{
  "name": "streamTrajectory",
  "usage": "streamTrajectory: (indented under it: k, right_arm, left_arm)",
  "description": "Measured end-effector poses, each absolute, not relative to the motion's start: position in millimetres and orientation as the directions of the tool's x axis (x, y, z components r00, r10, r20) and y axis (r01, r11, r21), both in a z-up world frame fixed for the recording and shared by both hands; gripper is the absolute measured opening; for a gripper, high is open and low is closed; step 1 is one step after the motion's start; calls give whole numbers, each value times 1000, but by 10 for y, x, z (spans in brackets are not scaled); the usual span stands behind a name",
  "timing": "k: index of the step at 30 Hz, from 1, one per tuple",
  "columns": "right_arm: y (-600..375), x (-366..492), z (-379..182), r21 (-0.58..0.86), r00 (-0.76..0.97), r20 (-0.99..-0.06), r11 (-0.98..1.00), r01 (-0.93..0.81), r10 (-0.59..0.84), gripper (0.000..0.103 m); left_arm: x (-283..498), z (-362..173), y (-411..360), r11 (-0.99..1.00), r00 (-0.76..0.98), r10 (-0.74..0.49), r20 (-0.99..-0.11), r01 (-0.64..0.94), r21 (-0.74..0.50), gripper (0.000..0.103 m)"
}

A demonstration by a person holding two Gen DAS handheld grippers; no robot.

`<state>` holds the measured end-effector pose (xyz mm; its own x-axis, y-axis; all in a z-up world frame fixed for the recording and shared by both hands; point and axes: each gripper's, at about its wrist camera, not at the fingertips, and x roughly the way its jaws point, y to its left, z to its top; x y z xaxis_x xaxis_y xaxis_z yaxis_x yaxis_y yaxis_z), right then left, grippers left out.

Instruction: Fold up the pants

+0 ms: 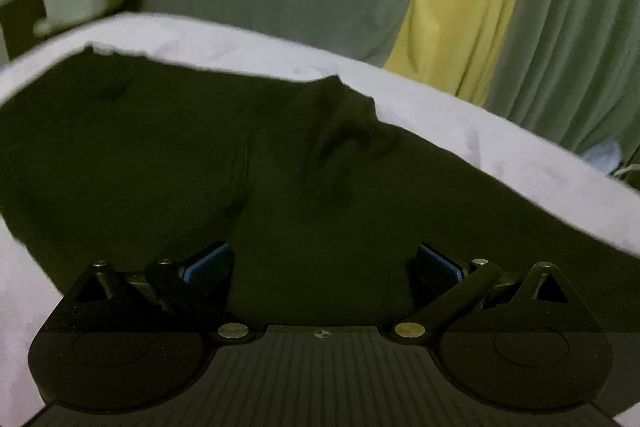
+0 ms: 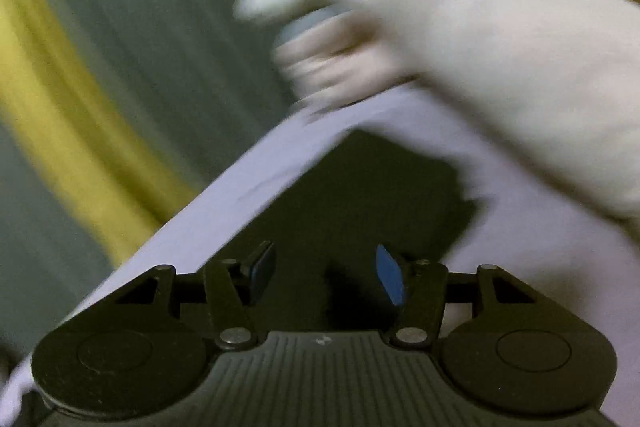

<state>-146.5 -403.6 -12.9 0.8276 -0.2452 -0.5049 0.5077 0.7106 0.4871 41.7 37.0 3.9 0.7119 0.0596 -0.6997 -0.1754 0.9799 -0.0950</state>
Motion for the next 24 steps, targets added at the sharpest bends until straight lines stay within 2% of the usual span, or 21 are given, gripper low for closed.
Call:
streamTrajectory:
  k: [2,6,10,13,17,19,21,24]
  right_arm:
    - [-3794,-1169,-182,460,831,-530,766,448,-168,42]
    - [-3522,-835,-428,399,762,-638,797,454,-115,42]
    - [-3477,-791,-452,290,747,-643,849,442,-169,41]
    - [-3528,-895,-470,332,756,-635,828,452,-159,41]
    - [-3432,-1018,-488,347,759,-631,815,464,-164,42]
    - [-3418,-1022,-474,342,758,-631,818,462,-164,42]
    - [-3457,-1022,-468,358,758,-632,806,471,-162,43]
    - [-3596,-1178,-442,418,760,-622,739,528,-190,56]
  left_arm:
    - [481,19,336,985,718,100,-689,-171,-35,103]
    - [659,-62,377,985,701,114,-704,-175,-15,103]
    - [840,-143,404,963,702,248,-668,-254,91,103]
    - [1004,-202,483,941,693,313,-649,-320,111,103]
    - [1074,-246,492,933,713,341,-613,-338,125,103]
    - [1054,-228,471,930,711,344,-613,-349,117,103]
    - [991,-168,480,940,713,297,-635,-337,61,103]
    - [770,-55,448,953,743,185,-643,-296,-68,103]
